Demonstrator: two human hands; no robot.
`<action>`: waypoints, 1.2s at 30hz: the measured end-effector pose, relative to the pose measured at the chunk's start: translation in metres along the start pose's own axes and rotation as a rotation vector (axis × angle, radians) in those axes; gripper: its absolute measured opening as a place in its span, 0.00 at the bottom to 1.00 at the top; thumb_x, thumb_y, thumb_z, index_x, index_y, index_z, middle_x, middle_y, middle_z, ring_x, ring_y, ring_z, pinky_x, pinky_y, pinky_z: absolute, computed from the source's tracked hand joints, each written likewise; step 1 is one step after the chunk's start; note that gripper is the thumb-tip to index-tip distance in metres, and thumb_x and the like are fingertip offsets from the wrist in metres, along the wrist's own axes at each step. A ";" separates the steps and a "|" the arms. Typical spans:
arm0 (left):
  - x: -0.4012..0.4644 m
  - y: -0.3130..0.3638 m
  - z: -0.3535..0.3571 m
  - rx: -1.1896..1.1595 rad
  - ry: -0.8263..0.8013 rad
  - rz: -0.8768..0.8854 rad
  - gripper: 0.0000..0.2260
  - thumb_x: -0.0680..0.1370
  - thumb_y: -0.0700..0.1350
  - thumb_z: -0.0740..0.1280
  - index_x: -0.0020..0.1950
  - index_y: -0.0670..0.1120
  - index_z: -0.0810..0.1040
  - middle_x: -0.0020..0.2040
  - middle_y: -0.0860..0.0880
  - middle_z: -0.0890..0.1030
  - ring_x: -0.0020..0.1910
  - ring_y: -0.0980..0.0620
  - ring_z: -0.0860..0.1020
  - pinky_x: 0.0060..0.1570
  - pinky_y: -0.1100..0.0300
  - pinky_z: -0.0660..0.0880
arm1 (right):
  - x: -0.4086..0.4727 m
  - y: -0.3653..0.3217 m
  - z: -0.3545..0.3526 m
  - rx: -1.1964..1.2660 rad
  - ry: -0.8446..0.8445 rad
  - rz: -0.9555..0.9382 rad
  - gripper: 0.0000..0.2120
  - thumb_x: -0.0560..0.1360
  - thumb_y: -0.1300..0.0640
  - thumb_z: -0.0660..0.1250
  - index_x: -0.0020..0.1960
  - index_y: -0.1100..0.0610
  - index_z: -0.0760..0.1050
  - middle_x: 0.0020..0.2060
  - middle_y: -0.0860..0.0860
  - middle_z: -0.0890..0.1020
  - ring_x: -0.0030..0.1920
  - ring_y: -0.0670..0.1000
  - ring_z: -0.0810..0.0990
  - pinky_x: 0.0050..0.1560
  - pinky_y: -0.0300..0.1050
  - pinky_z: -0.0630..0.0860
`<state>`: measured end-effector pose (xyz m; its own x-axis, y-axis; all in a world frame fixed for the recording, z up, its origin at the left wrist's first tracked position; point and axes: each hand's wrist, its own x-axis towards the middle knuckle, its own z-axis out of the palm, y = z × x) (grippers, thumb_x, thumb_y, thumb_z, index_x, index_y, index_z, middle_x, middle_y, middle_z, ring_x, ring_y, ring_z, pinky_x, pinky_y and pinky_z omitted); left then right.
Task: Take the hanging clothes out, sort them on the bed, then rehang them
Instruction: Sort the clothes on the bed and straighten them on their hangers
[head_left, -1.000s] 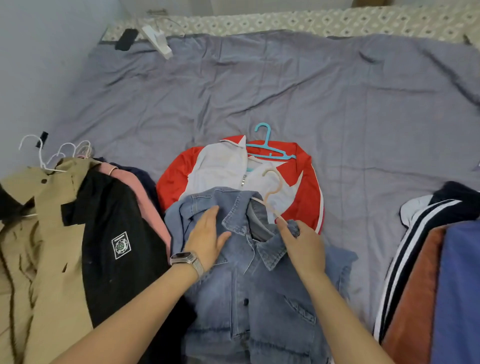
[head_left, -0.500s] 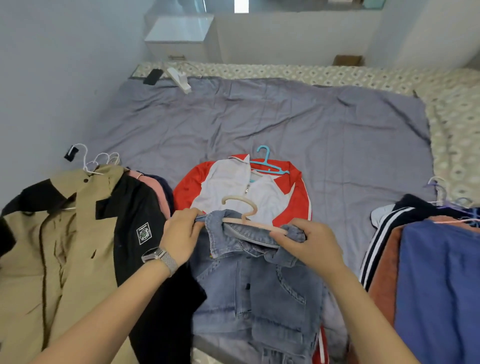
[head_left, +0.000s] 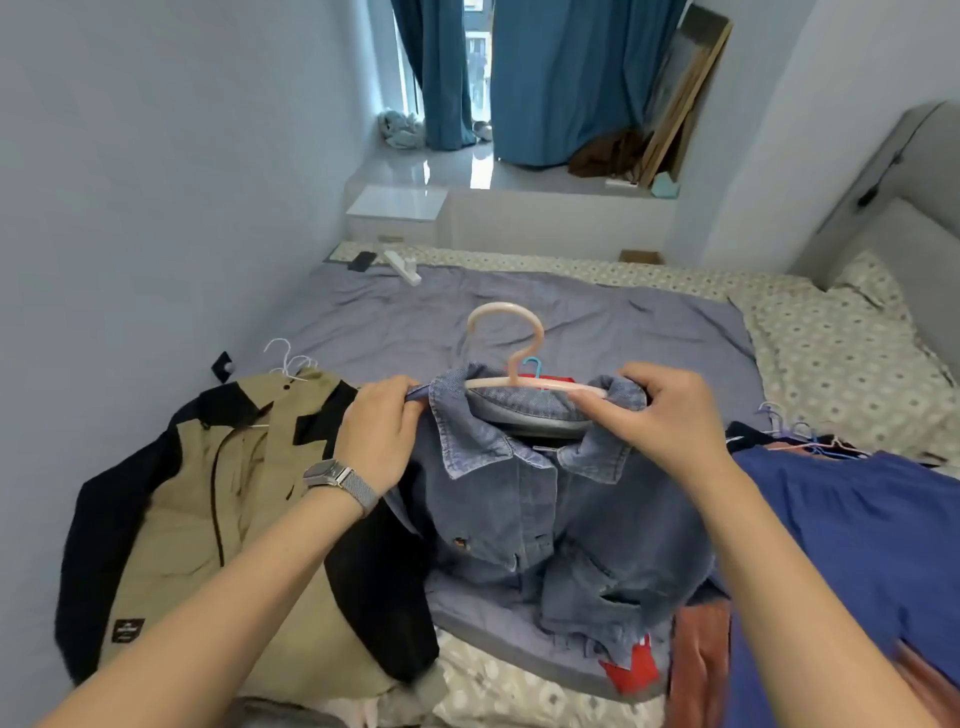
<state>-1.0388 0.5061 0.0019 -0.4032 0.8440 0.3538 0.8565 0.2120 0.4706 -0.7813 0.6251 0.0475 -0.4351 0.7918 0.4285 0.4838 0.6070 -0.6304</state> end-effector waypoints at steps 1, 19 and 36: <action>-0.006 0.008 -0.021 0.047 0.034 0.034 0.07 0.79 0.44 0.59 0.46 0.45 0.76 0.42 0.47 0.78 0.45 0.43 0.74 0.39 0.54 0.64 | -0.004 -0.015 -0.008 -0.009 0.038 -0.019 0.31 0.65 0.27 0.63 0.27 0.55 0.64 0.22 0.52 0.63 0.26 0.46 0.58 0.26 0.50 0.62; -0.091 0.012 -0.268 -0.039 0.388 -0.007 0.12 0.74 0.53 0.57 0.42 0.47 0.76 0.38 0.47 0.78 0.41 0.41 0.75 0.37 0.51 0.70 | -0.024 -0.205 -0.034 0.211 0.083 -0.197 0.27 0.65 0.34 0.69 0.30 0.58 0.69 0.24 0.49 0.66 0.29 0.42 0.63 0.29 0.43 0.62; -0.144 -0.109 -0.273 0.030 0.329 -0.525 0.08 0.77 0.41 0.65 0.38 0.49 0.75 0.35 0.51 0.77 0.37 0.51 0.74 0.38 0.53 0.68 | 0.031 -0.218 0.167 0.382 -0.429 -0.316 0.16 0.67 0.38 0.70 0.33 0.50 0.73 0.27 0.49 0.71 0.29 0.44 0.67 0.32 0.42 0.65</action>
<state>-1.1621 0.2265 0.1201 -0.8475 0.4278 0.3141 0.5234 0.5755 0.6284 -1.0271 0.5064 0.0906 -0.8148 0.4340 0.3845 0.0136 0.6772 -0.7356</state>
